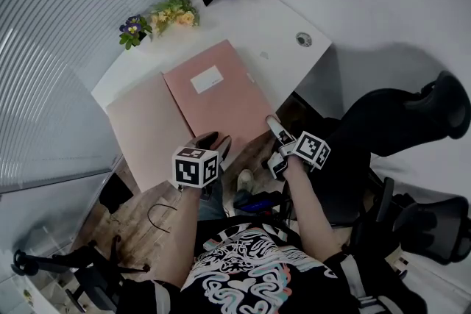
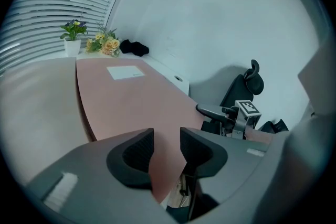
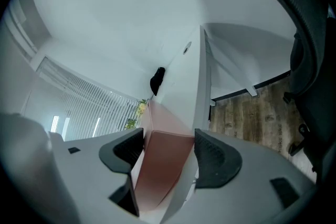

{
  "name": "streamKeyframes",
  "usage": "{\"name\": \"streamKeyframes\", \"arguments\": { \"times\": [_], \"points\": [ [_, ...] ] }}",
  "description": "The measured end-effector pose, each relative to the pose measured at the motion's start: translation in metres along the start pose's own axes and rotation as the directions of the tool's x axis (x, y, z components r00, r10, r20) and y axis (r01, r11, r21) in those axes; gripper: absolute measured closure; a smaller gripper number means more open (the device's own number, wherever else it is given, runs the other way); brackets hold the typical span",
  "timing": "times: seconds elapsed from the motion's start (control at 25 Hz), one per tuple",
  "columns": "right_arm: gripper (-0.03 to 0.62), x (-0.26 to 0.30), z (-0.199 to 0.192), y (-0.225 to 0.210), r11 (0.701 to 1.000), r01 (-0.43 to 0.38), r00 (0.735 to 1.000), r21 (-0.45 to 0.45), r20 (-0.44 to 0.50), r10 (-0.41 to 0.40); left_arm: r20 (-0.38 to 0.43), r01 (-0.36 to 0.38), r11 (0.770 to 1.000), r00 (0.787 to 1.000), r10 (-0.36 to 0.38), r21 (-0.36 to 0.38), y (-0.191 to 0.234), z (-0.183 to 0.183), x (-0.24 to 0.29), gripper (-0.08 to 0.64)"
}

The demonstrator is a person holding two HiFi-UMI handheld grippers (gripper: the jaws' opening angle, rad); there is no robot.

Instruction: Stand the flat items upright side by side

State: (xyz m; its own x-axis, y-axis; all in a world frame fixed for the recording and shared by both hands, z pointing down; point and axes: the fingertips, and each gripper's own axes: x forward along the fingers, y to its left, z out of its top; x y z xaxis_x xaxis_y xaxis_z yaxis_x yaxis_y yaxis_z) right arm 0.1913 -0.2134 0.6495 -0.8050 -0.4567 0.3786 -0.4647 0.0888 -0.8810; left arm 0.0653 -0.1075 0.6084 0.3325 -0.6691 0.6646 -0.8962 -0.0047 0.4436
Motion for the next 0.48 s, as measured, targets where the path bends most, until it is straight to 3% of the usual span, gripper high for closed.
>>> {"name": "streamKeyframes", "arguments": {
  "times": [0.2, 0.48],
  "points": [
    [0.291, -0.005, 0.008, 0.013, 0.999, 0.021, 0.999, -0.043, 0.031, -0.02, 0.02, -0.003, 1.0, 1.0, 0.003, -0.002, -0.002, 0.004, -0.001, 0.403],
    [0.293, -0.011, 0.024, 0.049, 0.977, 0.032, 0.998, -0.209, 0.066, -0.018, 0.057, -0.013, 1.0, 0.998, 0.013, -0.005, -0.004, 0.01, -0.003, 0.402]
  ]
}}
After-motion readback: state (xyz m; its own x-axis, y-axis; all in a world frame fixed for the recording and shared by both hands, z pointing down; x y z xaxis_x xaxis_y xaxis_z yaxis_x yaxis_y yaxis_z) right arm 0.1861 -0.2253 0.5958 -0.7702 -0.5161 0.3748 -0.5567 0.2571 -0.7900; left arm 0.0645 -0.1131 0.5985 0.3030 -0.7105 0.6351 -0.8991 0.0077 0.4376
